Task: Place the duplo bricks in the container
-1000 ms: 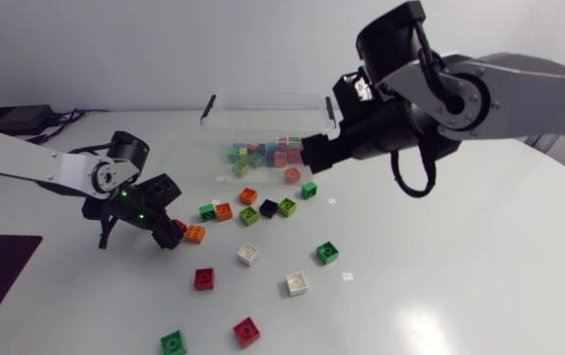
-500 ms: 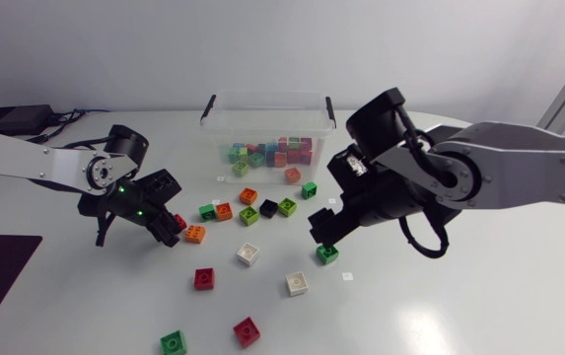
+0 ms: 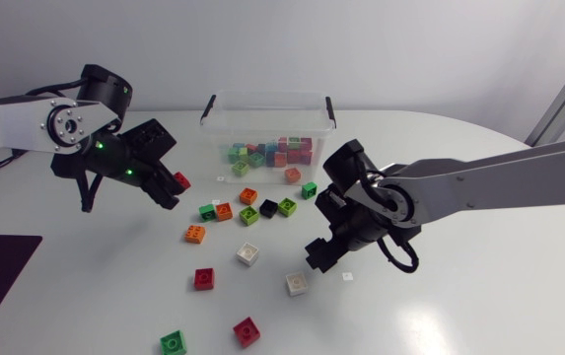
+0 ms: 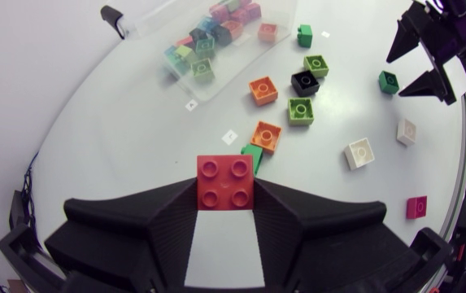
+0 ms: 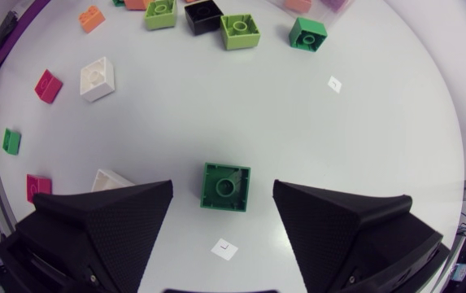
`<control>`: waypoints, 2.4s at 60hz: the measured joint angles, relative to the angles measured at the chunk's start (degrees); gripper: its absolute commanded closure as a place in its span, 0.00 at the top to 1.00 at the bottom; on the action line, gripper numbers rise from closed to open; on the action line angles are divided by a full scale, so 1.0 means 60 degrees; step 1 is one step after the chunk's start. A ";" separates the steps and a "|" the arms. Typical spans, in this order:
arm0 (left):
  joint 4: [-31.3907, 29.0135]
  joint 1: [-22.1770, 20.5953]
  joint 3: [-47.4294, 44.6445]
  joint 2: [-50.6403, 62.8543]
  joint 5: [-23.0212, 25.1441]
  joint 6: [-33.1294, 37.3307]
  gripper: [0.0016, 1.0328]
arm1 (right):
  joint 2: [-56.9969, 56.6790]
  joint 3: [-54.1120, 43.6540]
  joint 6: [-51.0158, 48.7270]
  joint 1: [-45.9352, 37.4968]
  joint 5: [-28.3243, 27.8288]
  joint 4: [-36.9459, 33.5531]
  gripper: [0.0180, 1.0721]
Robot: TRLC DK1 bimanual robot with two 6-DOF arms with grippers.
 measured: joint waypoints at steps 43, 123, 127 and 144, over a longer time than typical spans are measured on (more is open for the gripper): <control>0.0004 -0.0721 0.2896 0.0492 0.0550 -0.1494 0.28 | 0.0747 0.0011 0.0000 -0.0007 0.0251 0.0565 0.24; 0.1501 0.0087 0.2229 0.0568 0.1045 -0.1974 0.95 | 0.0084 0.4889 0.0044 -0.0729 -0.0255 0.0291 0.24; 0.1457 0.0208 0.1592 0.0291 0.1137 -0.1490 0.95 | 0.0306 0.5104 0.0044 -0.0772 -0.0255 0.0412 0.24; 0.0933 0.0481 -0.0310 -0.0015 0.1421 0.0510 0.95 | 0.1169 0.5854 0.0117 -0.0896 -0.0149 0.0929 0.24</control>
